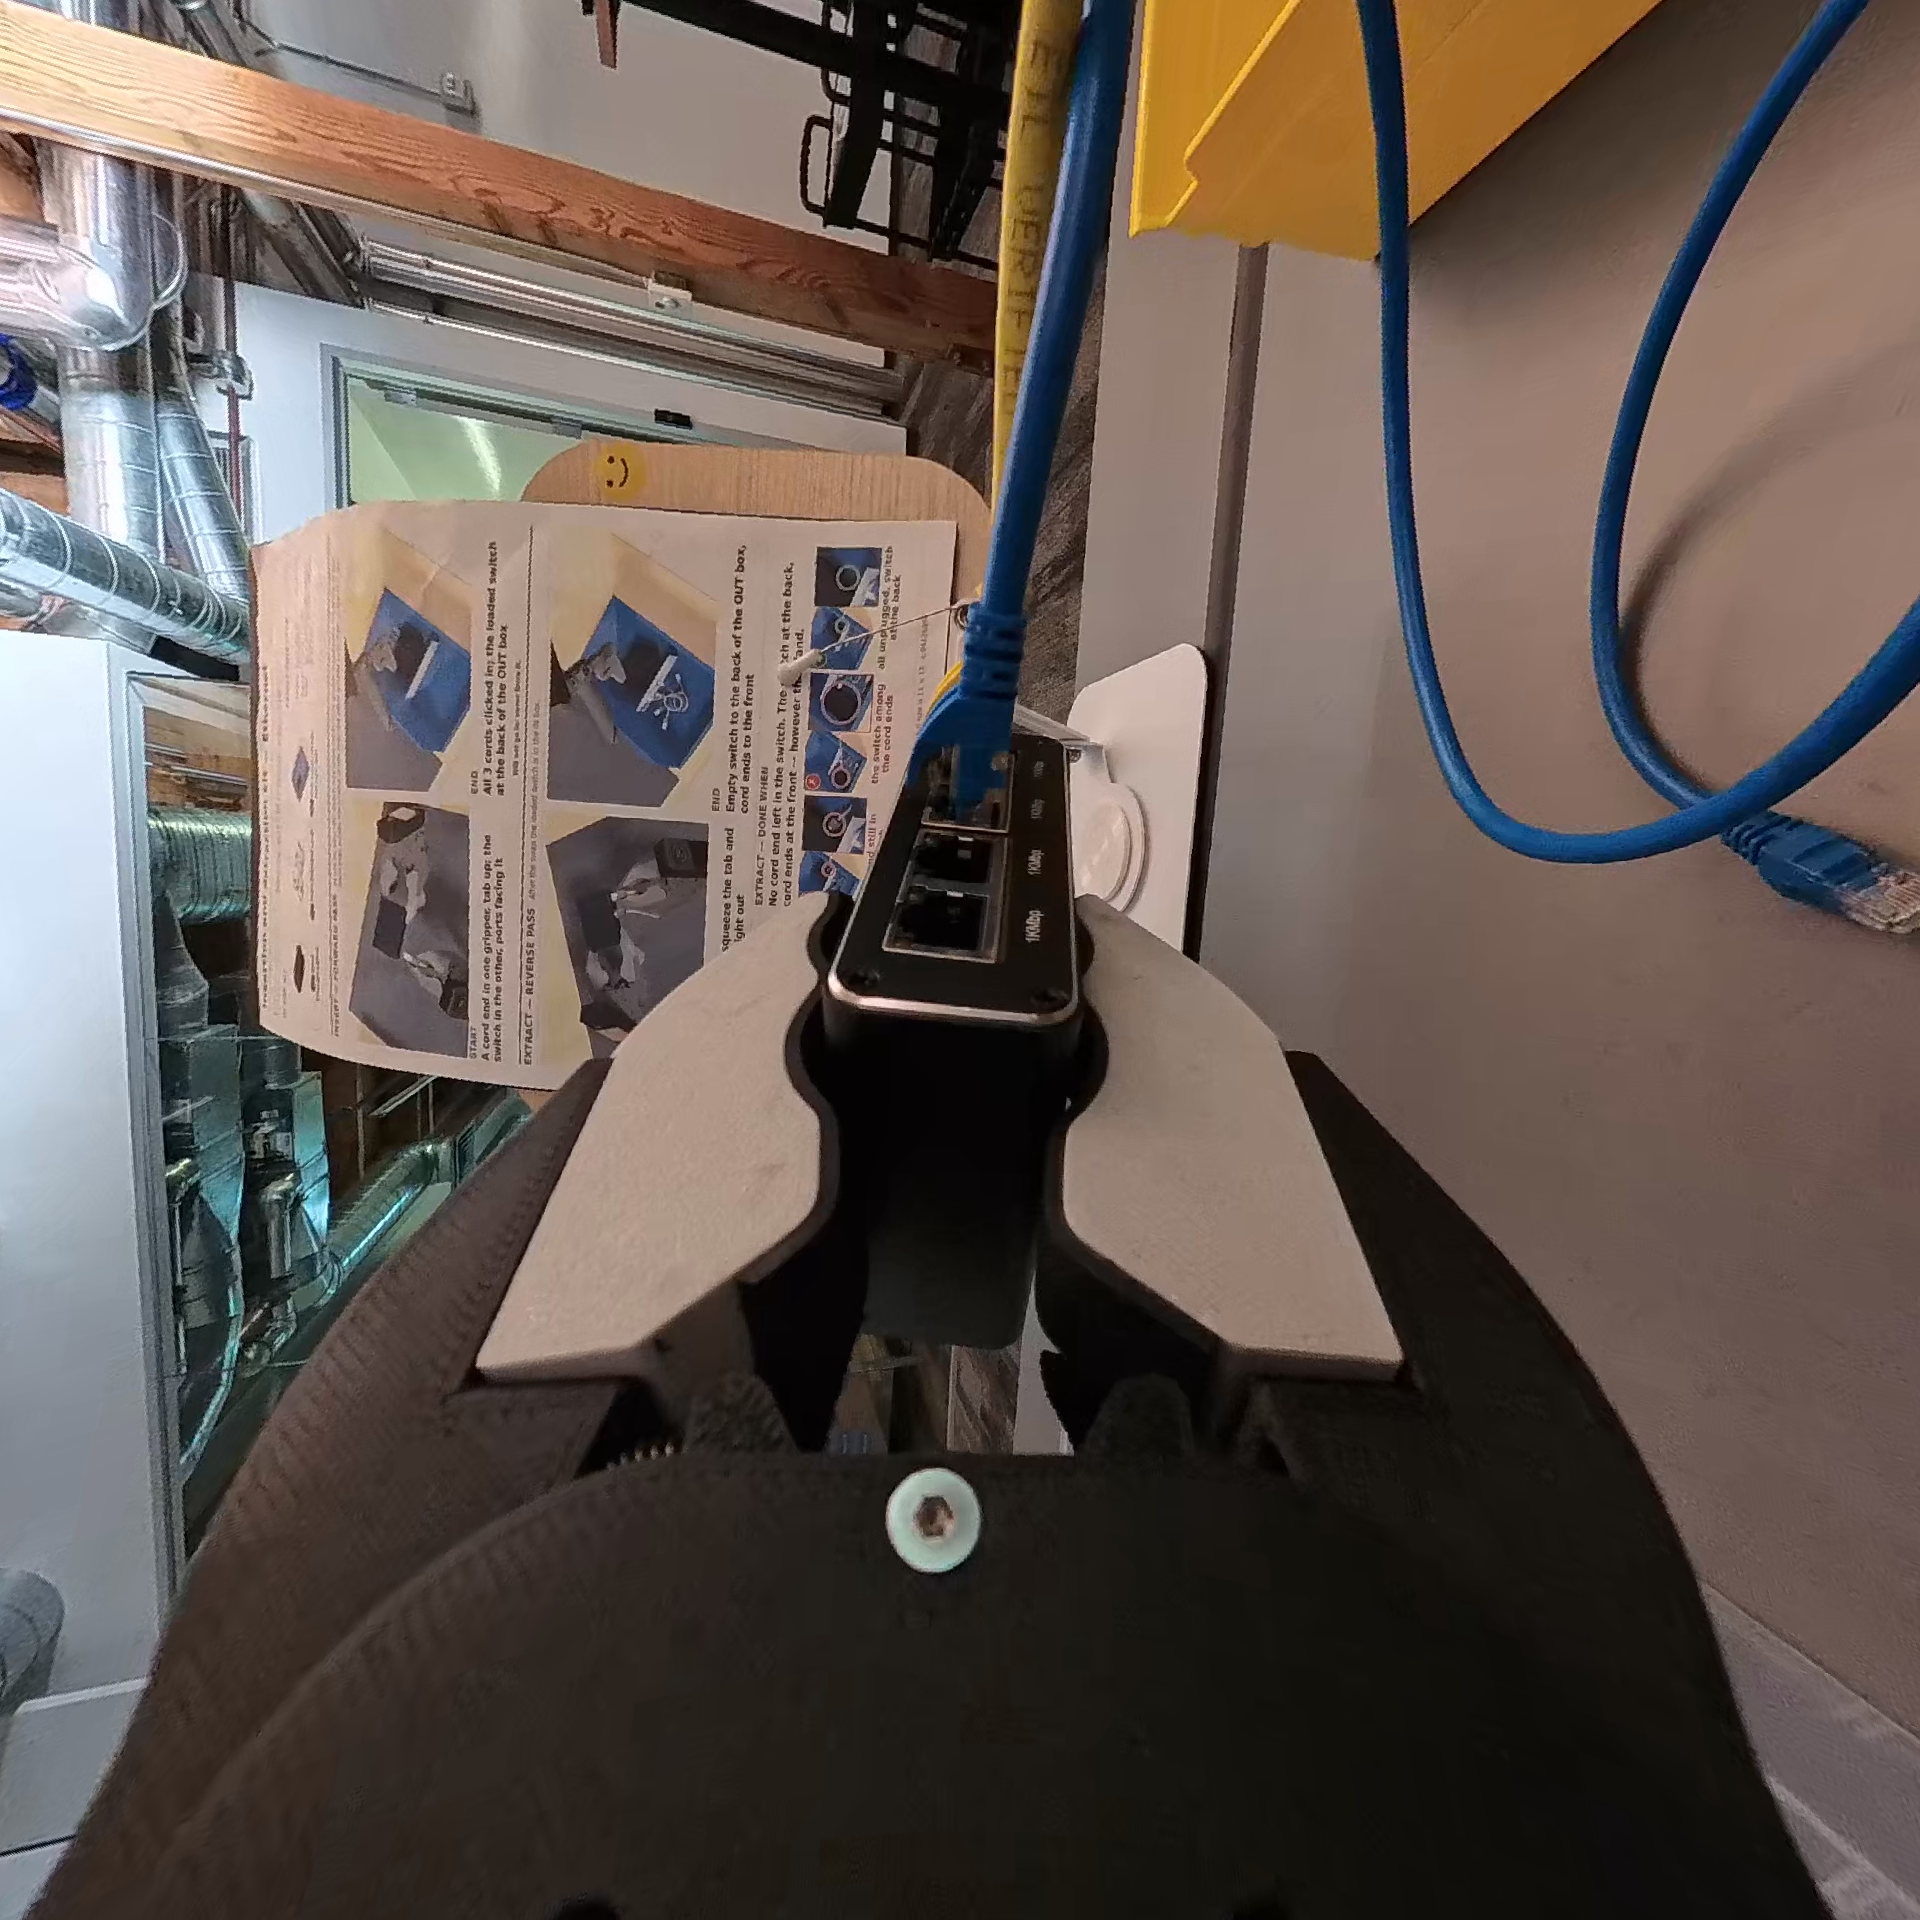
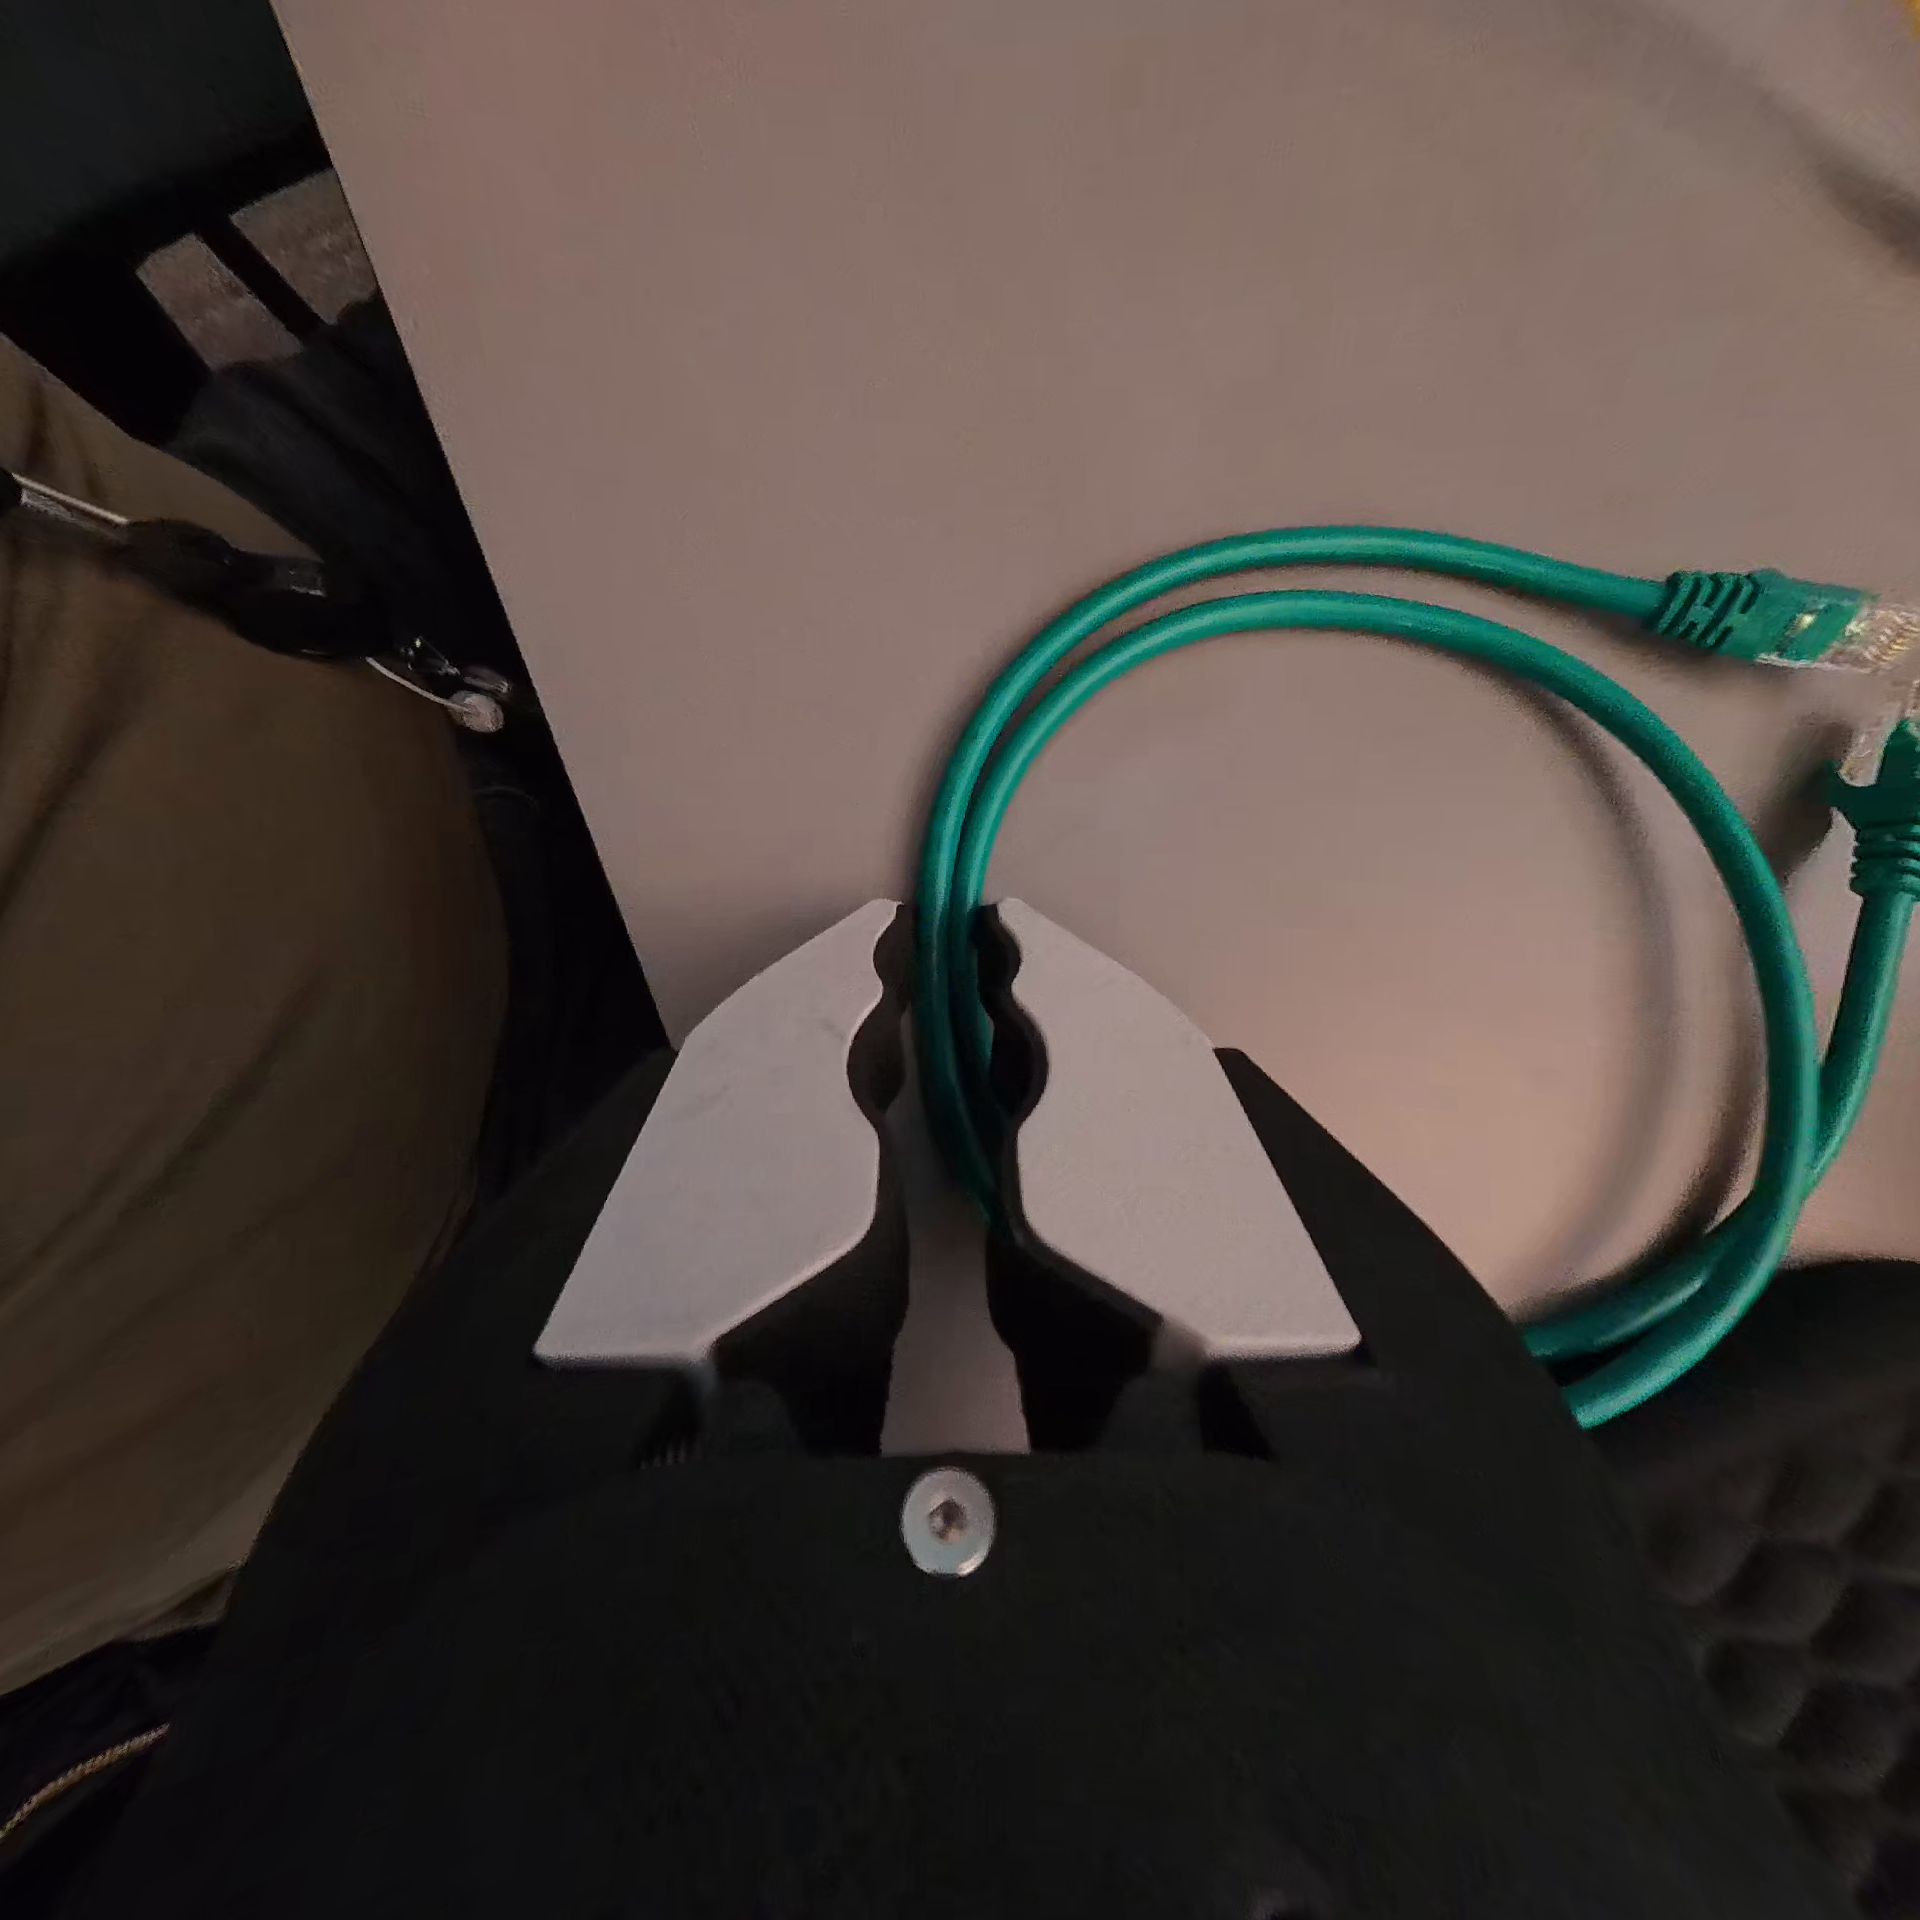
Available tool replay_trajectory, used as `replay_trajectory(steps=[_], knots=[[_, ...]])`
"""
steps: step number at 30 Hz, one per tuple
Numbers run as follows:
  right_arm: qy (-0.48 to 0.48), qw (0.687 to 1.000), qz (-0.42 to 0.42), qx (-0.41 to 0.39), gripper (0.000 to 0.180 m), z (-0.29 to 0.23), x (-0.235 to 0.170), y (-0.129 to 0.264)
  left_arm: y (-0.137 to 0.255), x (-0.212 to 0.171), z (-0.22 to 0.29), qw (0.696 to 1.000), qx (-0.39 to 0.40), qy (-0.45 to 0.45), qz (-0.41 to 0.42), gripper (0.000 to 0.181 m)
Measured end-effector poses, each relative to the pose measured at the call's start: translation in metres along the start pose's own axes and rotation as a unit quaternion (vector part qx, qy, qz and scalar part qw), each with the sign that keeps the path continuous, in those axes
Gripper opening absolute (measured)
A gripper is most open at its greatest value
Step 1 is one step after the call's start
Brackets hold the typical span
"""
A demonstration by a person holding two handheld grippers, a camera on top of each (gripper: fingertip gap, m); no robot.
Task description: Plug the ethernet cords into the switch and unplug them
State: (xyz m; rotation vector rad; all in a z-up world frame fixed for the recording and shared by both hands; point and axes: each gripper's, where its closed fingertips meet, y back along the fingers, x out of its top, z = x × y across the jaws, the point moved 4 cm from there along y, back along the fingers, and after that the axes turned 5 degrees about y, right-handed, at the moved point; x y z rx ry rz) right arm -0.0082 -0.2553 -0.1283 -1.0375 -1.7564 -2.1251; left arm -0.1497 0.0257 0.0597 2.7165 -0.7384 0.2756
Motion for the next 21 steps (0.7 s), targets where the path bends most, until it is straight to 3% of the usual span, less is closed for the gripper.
replay_trajectory(steps=[1, 4, 7, 11, 17, 21], knots=[[-0.007, 1.0, 0.009, 0.003, 0.012, -0.001, 0.001, -0.001, 0.0, 0.0, 0.0, 1.0, 0.0, 0.0, 0.0, 0.038], [-0.066, 0.995, 0.067, 0.035, 0.012, -0.003, 0.009, 0.002, 0.001, 0.0, -0.001, 1.0, 0.001, 0.001, 0.002, 0.037], [-0.13, 0.972, 0.176, 0.089, 0.011, -0.004, 0.03, 0.023, 0.002, -0.001, -0.003, 1.0, 0.003, 0.004, 0.001, 0.037], [-0.194, 0.922, 0.303, 0.141, 0.011, 0.003, 0.05, 0.059, 0.002, -0.004, -0.005, 1.0, 0.005, 0.008, -0.002, 0.038], [-0.266, 0.822, 0.455, 0.216, 0.01, 0.017, 0.063, 0.107, 0.002, -0.007, -0.006, 1.0, 0.006, 0.012, -0.005, 0.038], [-0.269, 0.808, 0.48, 0.212, 0.01, 0.018, 0.062, 0.118, 0.001, -0.007, -0.005, 1.0, 0.004, 0.011, -0.007, 0.038]])
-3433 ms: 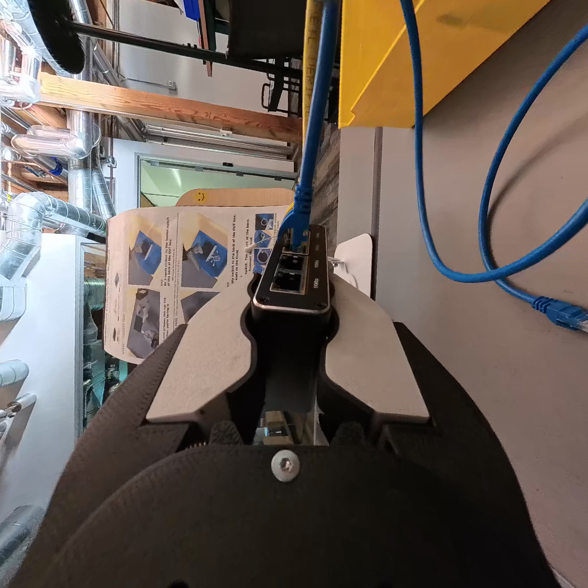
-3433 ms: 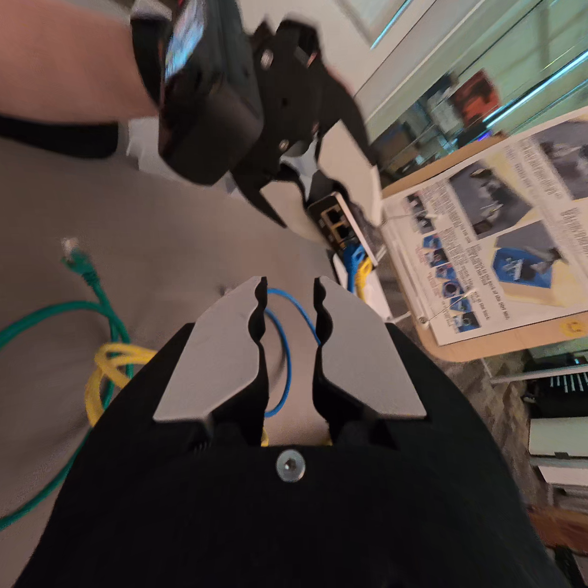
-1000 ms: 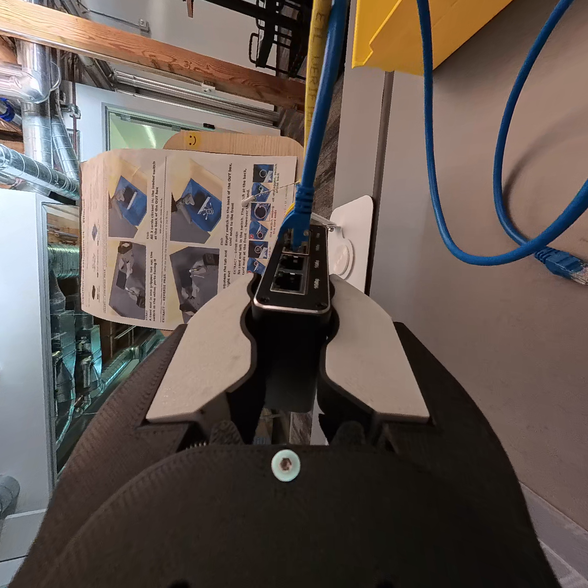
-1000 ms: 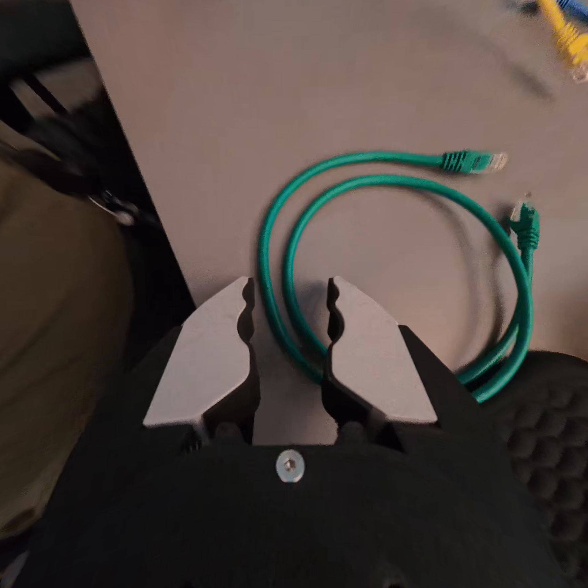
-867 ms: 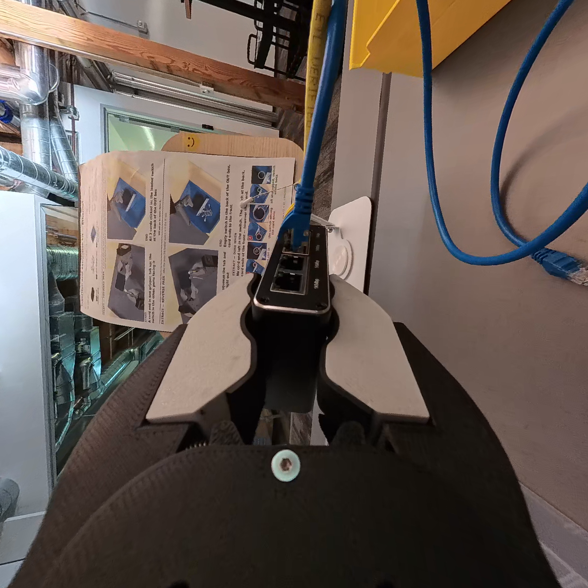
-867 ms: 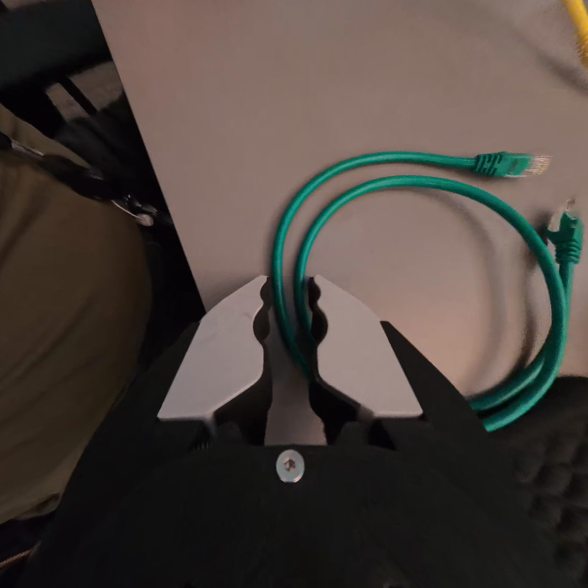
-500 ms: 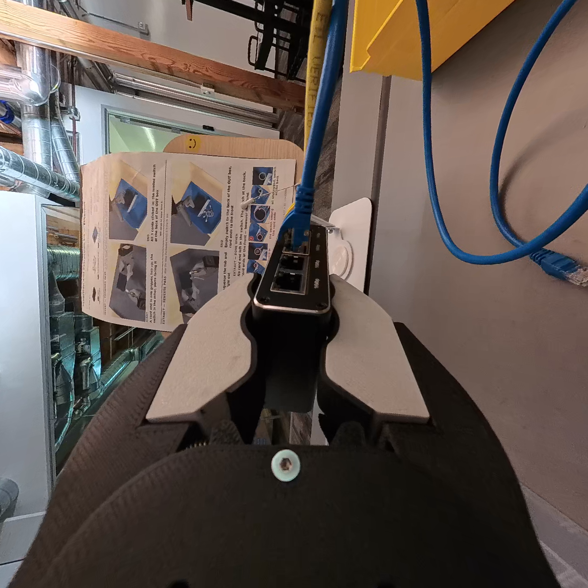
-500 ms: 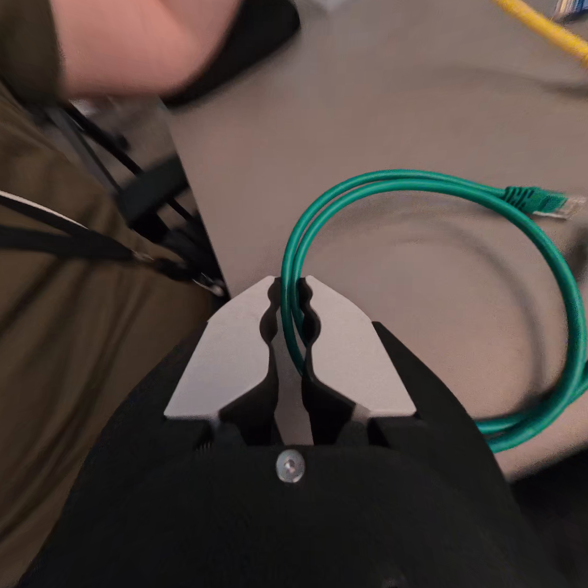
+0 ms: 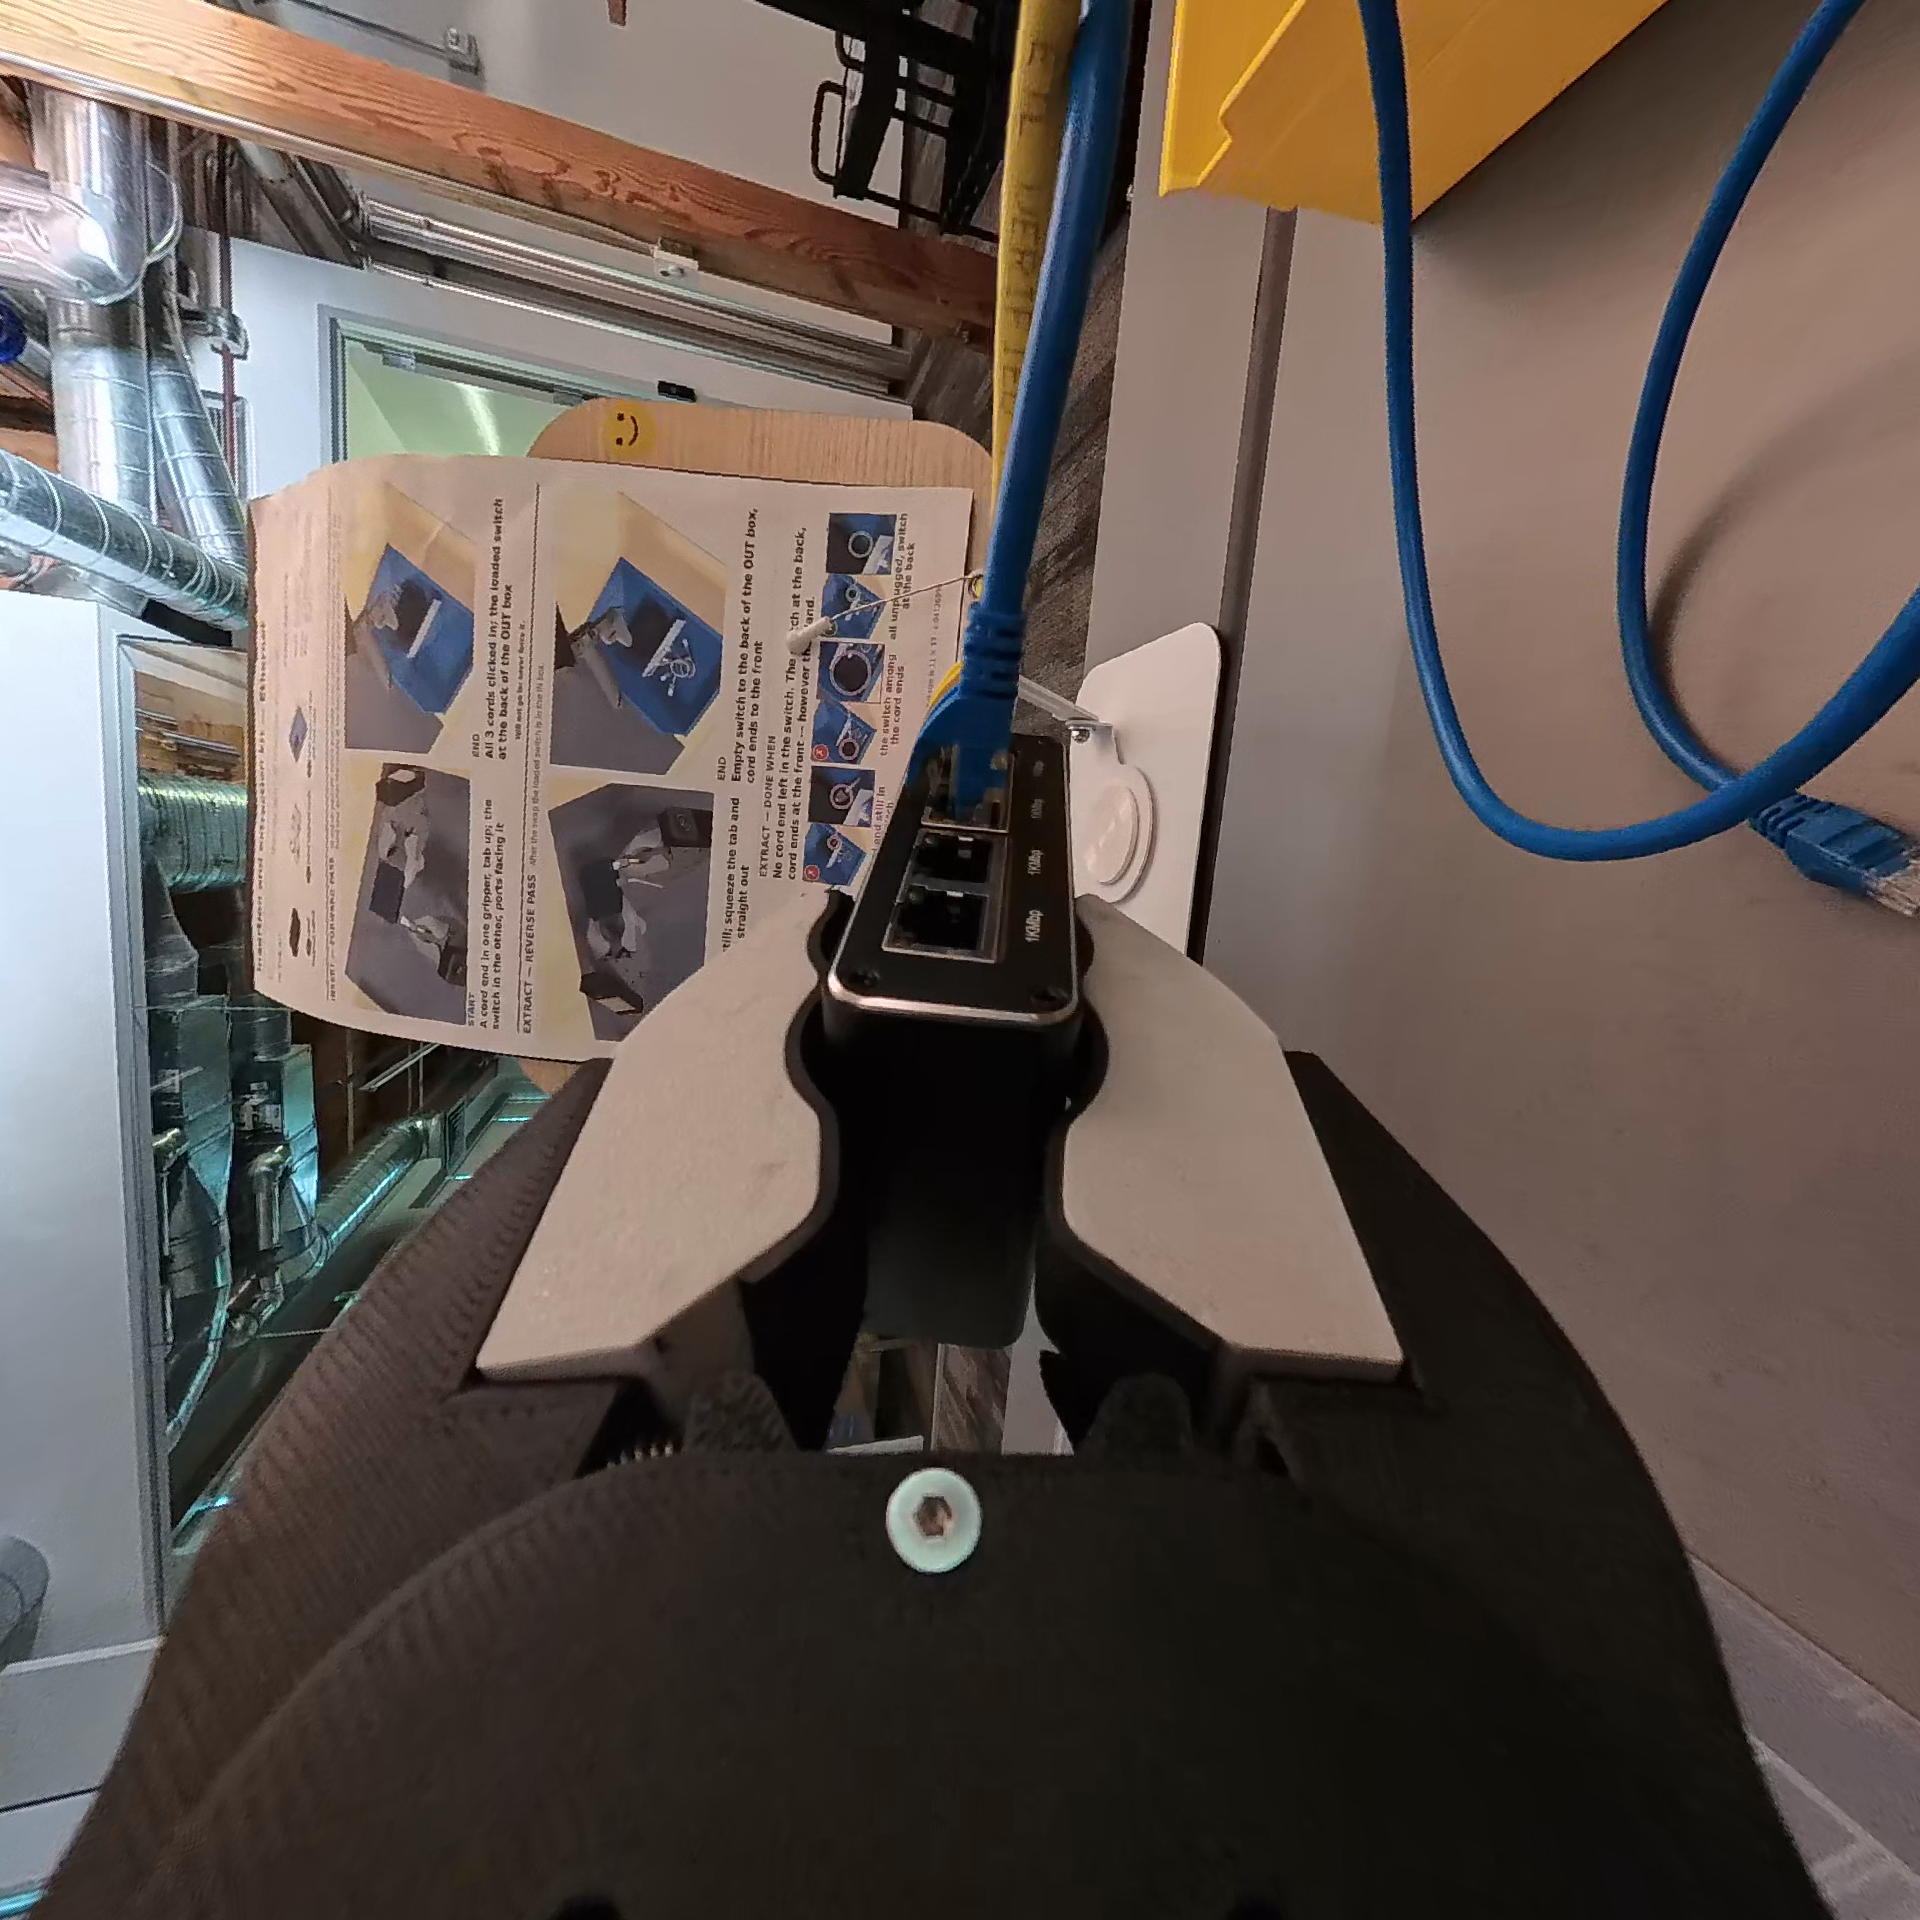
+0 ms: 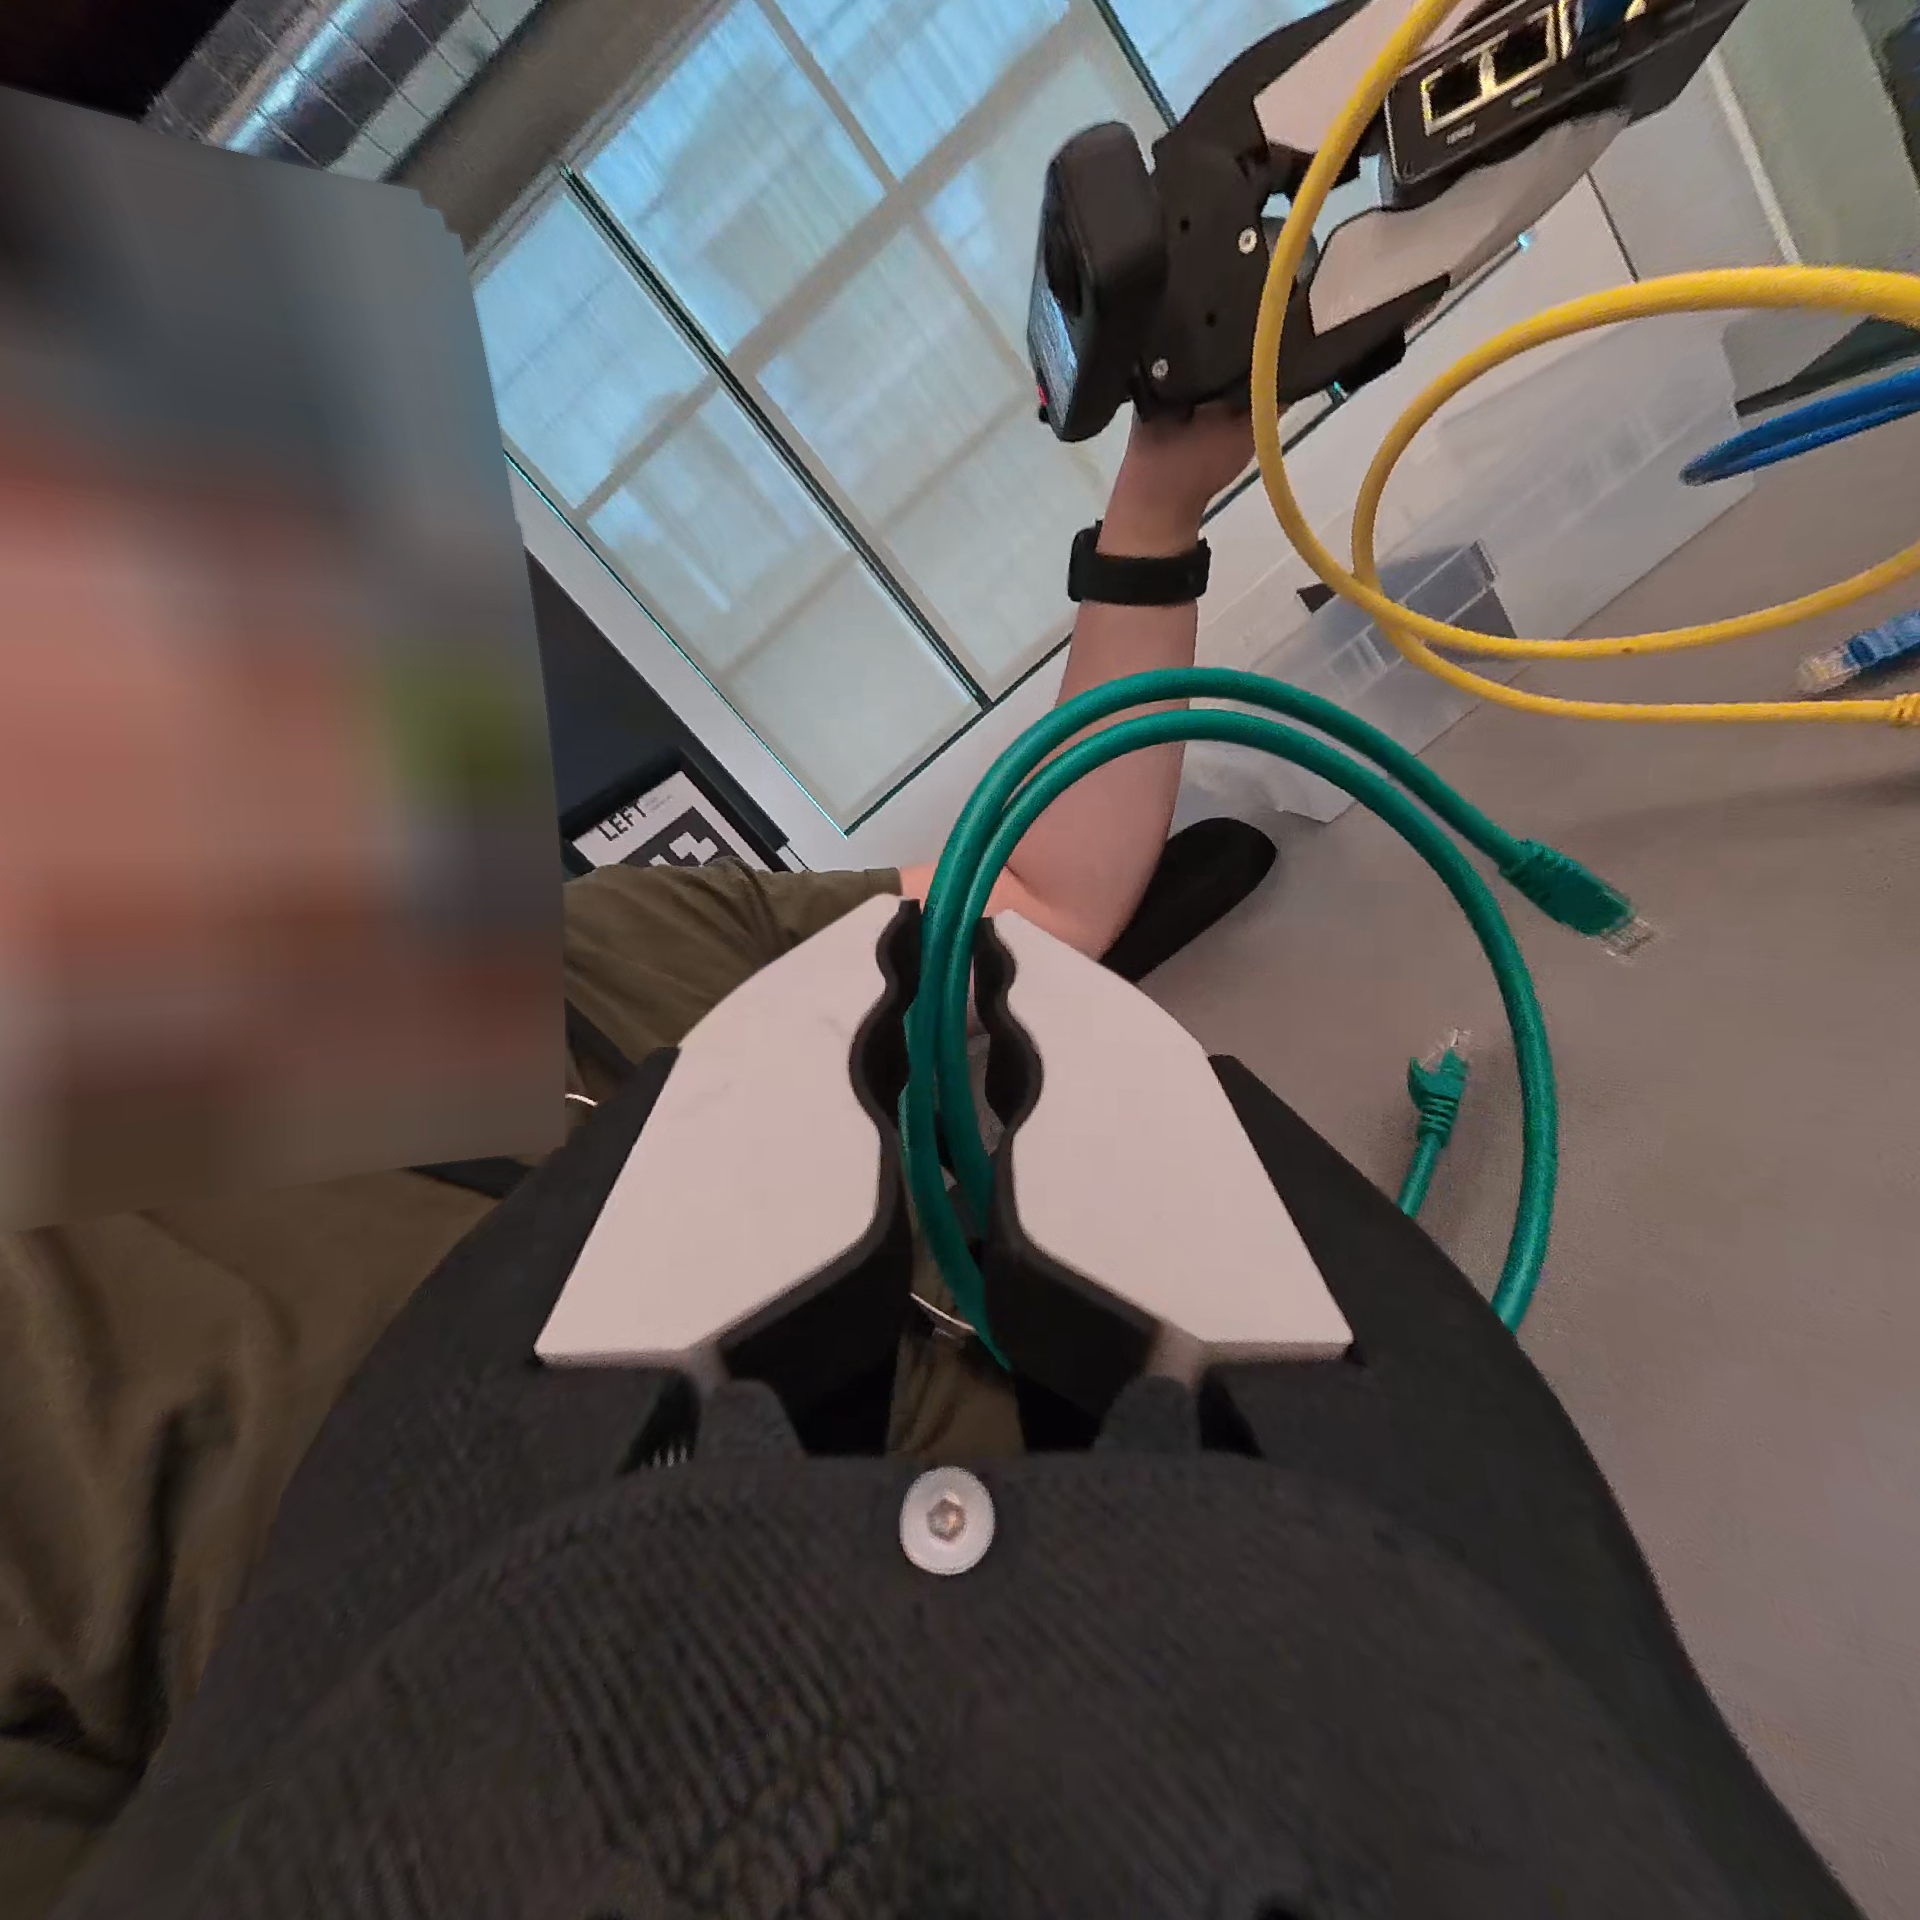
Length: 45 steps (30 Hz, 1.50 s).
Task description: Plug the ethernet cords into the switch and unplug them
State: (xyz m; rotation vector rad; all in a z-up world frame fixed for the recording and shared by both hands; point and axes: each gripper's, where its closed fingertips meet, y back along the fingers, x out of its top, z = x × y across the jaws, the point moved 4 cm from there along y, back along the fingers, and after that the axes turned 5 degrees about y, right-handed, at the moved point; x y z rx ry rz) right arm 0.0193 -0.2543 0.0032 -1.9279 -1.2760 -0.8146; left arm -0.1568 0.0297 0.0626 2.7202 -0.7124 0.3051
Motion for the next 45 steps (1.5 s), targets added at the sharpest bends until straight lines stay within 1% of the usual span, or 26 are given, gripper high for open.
replay_trajectory(steps=[25, 45], knots=[[0.034, 0.998, 0.059, -0.004, 0.01, -0.01, 0.023, 0.022, -0.002, 0.001, 0.002, 1.0, -0.002, -0.001, 0.001, 0.038], [0.093, 0.989, 0.113, -0.037, 0.01, -0.025, 0.061, 0.051, 0.0, 0.0, 0.0, 1.0, -0.002, 0.001, 0.001, 0.037]])
